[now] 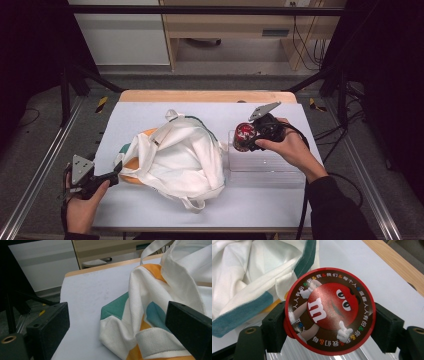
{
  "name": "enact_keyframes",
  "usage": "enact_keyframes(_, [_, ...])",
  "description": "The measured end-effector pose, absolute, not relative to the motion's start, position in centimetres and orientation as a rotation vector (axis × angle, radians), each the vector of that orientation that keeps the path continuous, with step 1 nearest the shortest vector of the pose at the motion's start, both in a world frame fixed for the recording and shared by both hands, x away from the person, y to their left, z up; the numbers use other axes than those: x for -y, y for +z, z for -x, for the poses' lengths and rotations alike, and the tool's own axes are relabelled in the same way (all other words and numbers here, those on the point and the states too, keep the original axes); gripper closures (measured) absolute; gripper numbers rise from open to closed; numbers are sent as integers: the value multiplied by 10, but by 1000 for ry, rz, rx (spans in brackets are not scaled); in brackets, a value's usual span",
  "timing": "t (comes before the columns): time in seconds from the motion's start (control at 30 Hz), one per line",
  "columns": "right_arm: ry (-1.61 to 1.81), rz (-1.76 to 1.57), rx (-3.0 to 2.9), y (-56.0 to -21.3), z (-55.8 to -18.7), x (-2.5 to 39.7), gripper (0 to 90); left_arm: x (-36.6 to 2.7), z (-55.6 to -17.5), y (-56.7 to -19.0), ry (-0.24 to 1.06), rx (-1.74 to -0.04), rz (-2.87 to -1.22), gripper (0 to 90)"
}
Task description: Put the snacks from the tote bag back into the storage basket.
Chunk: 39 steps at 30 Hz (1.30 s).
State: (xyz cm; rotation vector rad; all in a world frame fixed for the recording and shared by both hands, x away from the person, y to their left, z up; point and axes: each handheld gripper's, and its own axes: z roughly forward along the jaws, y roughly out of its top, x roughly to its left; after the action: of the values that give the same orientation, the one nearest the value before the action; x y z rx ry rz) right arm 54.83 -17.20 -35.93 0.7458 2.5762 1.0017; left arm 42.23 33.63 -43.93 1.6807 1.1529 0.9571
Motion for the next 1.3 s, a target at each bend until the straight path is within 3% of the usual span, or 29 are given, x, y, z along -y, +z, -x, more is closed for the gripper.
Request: enact_keyframes(1.3, [914,-782,-2636,-393,-550,168,257,-339,-422,-438,961,-1153,-1676,55])
